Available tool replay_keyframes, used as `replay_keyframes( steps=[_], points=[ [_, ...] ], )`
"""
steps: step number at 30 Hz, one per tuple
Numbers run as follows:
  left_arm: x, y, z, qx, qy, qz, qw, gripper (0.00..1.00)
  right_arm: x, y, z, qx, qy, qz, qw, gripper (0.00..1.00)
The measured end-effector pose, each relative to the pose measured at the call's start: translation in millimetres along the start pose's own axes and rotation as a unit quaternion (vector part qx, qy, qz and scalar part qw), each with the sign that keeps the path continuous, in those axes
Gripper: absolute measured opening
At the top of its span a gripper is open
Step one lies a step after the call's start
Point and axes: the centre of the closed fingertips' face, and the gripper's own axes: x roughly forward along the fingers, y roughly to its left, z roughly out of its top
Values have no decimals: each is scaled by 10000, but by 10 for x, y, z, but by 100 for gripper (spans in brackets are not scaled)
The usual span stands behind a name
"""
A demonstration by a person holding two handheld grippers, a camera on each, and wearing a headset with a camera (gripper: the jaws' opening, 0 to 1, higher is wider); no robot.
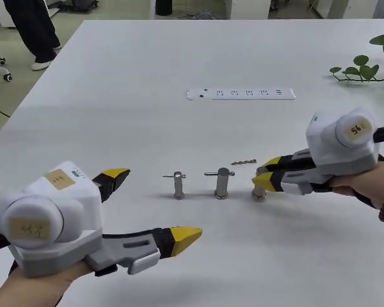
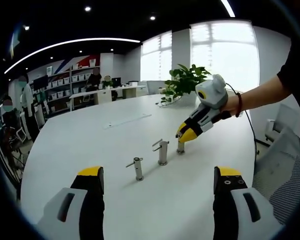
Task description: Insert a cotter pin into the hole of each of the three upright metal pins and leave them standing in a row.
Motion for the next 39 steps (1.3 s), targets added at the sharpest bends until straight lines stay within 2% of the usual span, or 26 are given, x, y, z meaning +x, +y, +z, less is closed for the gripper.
replay_keyframes(
  steps=[15,28,39],
  points=[
    [-30,-44,-22,16,12,-20,10000,90,85,335,75,-111,-106,310,9994,8],
    [-49,-58,-16,31,12,-18,10000,89,207,513,175,-265,-160,549,9980,8],
    [-54,-74,-6,46,17,-24,10000,89,290,584,166,-326,-156,672,9971,8]
  ],
)
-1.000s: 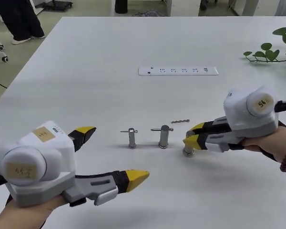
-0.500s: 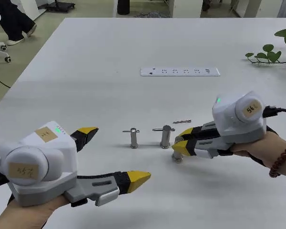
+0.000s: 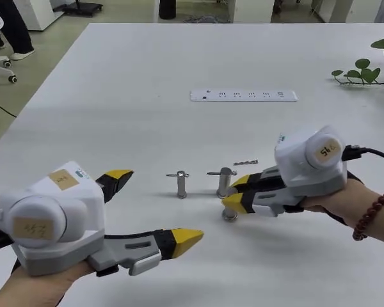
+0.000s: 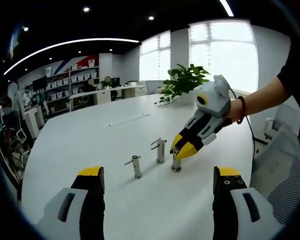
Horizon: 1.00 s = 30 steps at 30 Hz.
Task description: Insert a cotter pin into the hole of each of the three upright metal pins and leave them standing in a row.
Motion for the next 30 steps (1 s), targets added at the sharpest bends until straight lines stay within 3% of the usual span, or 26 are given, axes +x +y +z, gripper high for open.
replay_keyframes(
  steps=[9,16,30],
  points=[
    [-26,9,-17,18,30,17,10000,89,60,46,14,-67,-40,87,9999,8],
    [-47,22,-29,33,47,37,10000,88,69,91,-1,-351,-11,231,9991,8],
    [-41,44,-46,7,66,42,10000,91,10,129,34,-213,-19,341,9992,15]
  ],
)
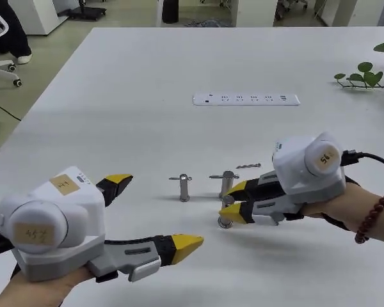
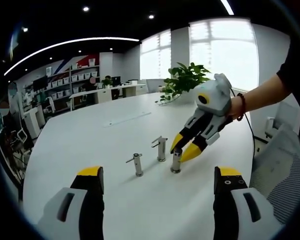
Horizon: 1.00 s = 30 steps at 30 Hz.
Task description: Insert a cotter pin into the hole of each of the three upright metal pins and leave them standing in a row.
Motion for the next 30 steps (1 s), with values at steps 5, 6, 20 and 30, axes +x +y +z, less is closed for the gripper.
replay_keyframes(
  steps=[5,6,20,30],
  points=[
    [11,-13,-8,-35,18,-22,10000,92,-85,-9,34,209,14,54,9998,22],
    [12,-14,-7,-37,18,-26,10000,93,-106,-10,41,193,6,56,9998,23],
    [43,-6,-13,-34,51,-44,10000,95,-410,-233,141,320,201,-95,9992,28],
    [81,4,1,-68,6,-38,10000,95,-464,-504,144,176,557,-254,9980,26]
  ],
)
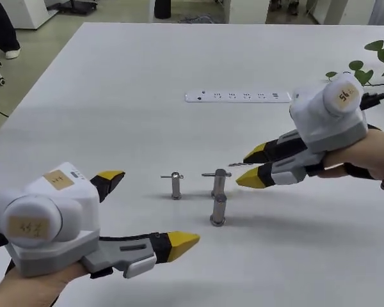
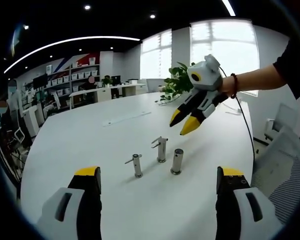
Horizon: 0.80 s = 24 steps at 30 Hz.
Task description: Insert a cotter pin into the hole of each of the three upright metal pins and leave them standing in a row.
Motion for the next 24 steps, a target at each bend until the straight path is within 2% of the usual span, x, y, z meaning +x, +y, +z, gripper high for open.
replay_keyframes(
  steps=[8,17,19,24],
  points=[
    [15,30,-22,-39,10,8,10000,95,81,-281,-178,-15,382,-164,9991,23],
    [53,40,-56,-80,37,-12,10000,95,208,-574,-278,-68,605,-283,9977,20],
    [63,33,-59,-66,29,-20,10000,95,280,-709,-326,-61,648,-291,9975,19],
    [102,15,-67,-124,28,-50,9999,95,357,-825,-419,-17,821,-368,9959,17]
  ],
)
